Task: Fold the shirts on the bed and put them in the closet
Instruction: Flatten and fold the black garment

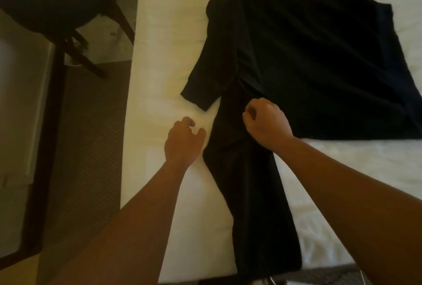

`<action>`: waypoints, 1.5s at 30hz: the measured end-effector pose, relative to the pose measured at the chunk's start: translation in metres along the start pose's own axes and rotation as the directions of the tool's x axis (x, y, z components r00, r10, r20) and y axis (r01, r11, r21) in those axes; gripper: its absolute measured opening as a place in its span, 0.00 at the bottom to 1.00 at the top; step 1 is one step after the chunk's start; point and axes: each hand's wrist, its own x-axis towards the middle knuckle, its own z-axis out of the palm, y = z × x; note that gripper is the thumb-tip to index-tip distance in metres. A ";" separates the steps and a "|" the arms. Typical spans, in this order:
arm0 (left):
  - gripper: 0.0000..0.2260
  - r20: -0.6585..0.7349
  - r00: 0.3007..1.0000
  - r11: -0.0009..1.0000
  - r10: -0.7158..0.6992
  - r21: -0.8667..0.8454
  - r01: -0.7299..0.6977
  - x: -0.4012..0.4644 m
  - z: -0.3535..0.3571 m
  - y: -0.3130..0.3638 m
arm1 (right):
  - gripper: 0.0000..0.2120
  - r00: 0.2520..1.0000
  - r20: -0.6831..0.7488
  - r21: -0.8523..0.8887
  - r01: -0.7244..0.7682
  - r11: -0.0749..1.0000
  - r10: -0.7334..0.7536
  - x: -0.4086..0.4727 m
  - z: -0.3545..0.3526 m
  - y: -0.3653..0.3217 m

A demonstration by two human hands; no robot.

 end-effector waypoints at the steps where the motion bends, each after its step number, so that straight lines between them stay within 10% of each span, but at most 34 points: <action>1: 0.14 -0.001 1.000 1.000 -0.003 0.016 0.003 0.013 -0.002 -0.001 | 0.06 1.000 -0.016 -0.009 0.014 1.000 -0.015 0.017 0.001 -0.008; 9: 0.30 0.099 0.995 0.946 0.015 0.319 -0.046 0.068 0.001 0.001 | 0.25 0.939 -0.011 0.267 -0.329 0.906 0.344 0.149 0.009 -0.042; 14: 0.27 0.052 0.999 0.974 -0.006 0.228 -0.006 0.077 0.003 0.003 | 0.14 0.892 0.069 0.109 -0.451 0.886 0.446 0.186 0.010 -0.039; 20: 0.27 0.057 0.995 0.962 -0.085 0.264 0.067 0.081 -0.002 0.029 | 0.10 0.965 0.026 -0.227 -0.249 0.941 0.262 0.222 -0.023 -0.055; 27: 0.23 0.111 0.993 0.995 -0.043 -0.090 0.053 0.079 0.017 0.078 | 0.08 0.659 0.648 -0.066 -0.450 0.891 0.381 0.258 -0.074 -0.087; 30: 0.16 0.039 0.995 0.973 -0.090 -0.211 0.096 0.083 0.026 0.094 | 0.04 0.930 0.310 0.486 -0.334 0.808 0.198 0.295 -0.101 -0.092; 33: 0.15 0.033 0.994 0.943 -0.102 -0.316 0.107 0.088 0.036 0.108 | 0.16 0.942 -0.159 0.925 0.037 0.378 0.295 0.335 -0.135 -0.091; 39: 0.28 0.043 0.992 0.969 -0.121 -0.213 0.128 0.095 0.047 0.127 | 0.16 0.963 -0.187 0.465 -0.086 0.881 0.193 0.307 -0.102 -0.036; 42: 0.47 0.069 0.988 0.990 -0.139 0.040 0.136 0.089 0.054 0.143 | 0.04 0.982 -0.064 0.283 -0.151 0.947 0.175 0.279 -0.071 -0.001; 45: 0.51 0.052 0.992 0.966 -0.116 0.239 0.100 0.082 0.064 0.151 | 0.15 0.988 0.115 0.054 -0.106 0.993 0.100 0.260 -0.049 0.007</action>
